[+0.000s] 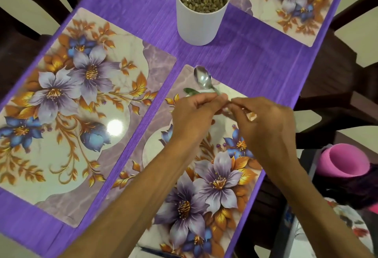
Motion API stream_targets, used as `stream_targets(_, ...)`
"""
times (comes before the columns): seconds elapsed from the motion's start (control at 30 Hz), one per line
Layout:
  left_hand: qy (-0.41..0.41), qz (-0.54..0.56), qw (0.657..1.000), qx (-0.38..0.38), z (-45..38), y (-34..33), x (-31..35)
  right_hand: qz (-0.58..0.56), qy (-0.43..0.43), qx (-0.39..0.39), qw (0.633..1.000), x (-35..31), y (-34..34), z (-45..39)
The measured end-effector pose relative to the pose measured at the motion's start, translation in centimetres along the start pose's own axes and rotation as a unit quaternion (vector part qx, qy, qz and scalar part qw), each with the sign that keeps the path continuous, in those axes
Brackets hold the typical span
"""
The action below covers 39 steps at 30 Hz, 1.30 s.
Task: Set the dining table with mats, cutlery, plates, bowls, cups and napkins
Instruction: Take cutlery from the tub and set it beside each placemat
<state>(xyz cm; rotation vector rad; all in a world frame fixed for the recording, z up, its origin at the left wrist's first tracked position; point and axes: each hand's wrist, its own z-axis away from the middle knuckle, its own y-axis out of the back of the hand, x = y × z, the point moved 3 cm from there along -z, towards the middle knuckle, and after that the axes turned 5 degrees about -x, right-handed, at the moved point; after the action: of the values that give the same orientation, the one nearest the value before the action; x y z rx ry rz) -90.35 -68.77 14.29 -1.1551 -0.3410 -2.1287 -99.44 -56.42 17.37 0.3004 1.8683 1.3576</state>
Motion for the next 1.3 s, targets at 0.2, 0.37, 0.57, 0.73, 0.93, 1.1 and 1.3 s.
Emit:
stream_targets(0.2, -0.033, -0.087, 0.996, 0.008, -2.4, -0.8, 0.0, 0.055, -0.033, -0.100, 0.993, 3.5, -2.5, -3.0)
stream_targets(0.37, -0.126, -0.325, 0.937, 0.015, -0.1, 1.2, -2.2, 0.001, -0.052, -0.095, 0.994, 4.6, -3.1, -3.0)
stream_targets(0.57, -0.148, -0.312, 0.938, 0.008, 0.2, 2.5, -3.5, -0.012, -0.061, -0.100, 0.993, 4.6, -3.0, -3.6)
stream_targets(0.73, -0.135, -0.332, 0.933, 0.019, -0.2, 2.2, -3.5, -0.016, -0.083, -0.106, 0.991, 4.7, -2.5, -3.9)
stream_targets(0.93, -0.129, -0.335, 0.933, 0.020, -0.1, 2.2, -3.4, 0.008, -0.068, -0.108, 0.992, 5.0, -2.3, -3.5)
stream_targets(1.1, -0.175, -0.445, 0.878, 0.029, 0.5, 2.9, -2.6, 0.061, 0.011, -0.061, 0.996, 3.1, -1.6, -1.4)
stream_targets(1.3, -0.230, -0.554, 0.798, 0.062, 1.4, 4.3, -2.7, 0.043, 0.033, -0.086, 0.995, 2.7, -3.5, 0.4)
